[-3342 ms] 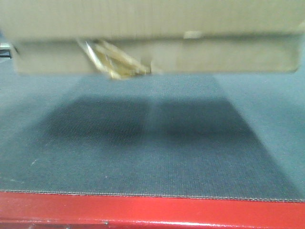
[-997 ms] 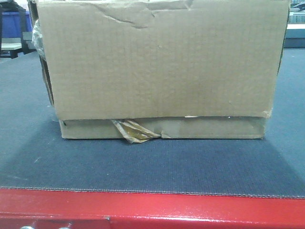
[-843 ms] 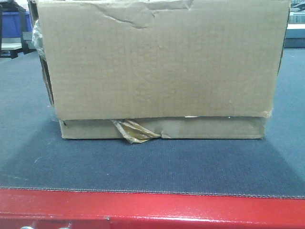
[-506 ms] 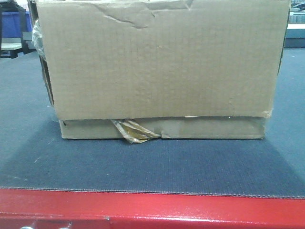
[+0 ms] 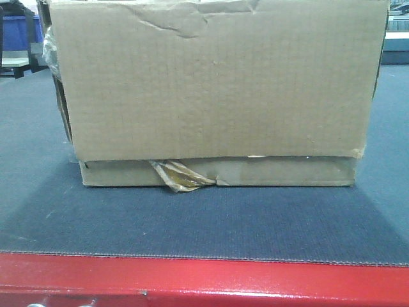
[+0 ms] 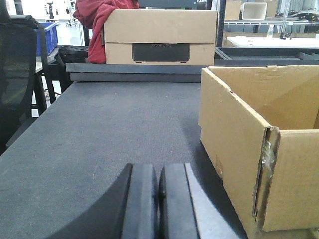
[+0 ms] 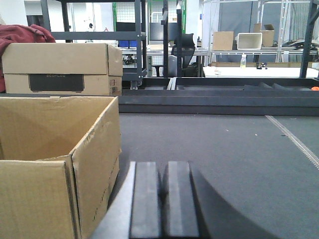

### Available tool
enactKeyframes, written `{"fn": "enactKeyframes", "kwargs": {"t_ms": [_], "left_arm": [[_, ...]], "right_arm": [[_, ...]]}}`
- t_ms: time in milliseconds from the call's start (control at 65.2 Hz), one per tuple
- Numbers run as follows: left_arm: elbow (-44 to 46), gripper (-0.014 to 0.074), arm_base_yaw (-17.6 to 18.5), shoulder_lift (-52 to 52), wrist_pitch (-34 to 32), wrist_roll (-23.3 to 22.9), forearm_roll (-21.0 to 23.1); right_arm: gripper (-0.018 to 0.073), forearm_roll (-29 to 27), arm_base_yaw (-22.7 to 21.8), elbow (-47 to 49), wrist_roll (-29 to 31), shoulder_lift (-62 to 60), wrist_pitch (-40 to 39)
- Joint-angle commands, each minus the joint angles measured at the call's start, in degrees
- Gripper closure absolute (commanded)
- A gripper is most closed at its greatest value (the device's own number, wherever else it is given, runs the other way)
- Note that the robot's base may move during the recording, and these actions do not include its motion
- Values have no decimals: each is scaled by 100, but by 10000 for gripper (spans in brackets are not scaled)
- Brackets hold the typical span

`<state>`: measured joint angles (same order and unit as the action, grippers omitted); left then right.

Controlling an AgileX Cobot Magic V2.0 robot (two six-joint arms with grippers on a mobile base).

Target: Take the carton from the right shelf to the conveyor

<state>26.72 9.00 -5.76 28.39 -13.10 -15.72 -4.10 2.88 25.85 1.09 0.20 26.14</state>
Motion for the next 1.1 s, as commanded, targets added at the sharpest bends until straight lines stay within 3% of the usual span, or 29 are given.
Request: {"fn": "enactKeyframes", "kwargs": {"t_ms": [0, 107, 199, 337, 552, 598, 1089], "left_arm": [[-42, 582, -43, 20, -61, 7, 50], [-84, 582, -274, 78, -71, 361, 224], [-385, 582, -574, 255, -288, 1061, 840], [-1354, 582, -921, 552, -1224, 1062, 1217], [-2672, 582, -997, 576, -3023, 1062, 1466], [-2672, 582, -997, 576, -2642, 1062, 1468], [-2672, 582, -997, 576, -2655, 1062, 1468]], "right_arm": [[628, 70, -39, -11, 56, -20, -174], [628, 70, -39, -11, 56, -20, -174], [628, 70, -39, -11, 56, -20, -174], [628, 70, -39, -11, 56, -20, -174], [628, 70, -39, -11, 56, -20, -173], [628, 70, -39, -11, 56, -20, -173], [628, 70, -39, -11, 56, -20, -173]]}}
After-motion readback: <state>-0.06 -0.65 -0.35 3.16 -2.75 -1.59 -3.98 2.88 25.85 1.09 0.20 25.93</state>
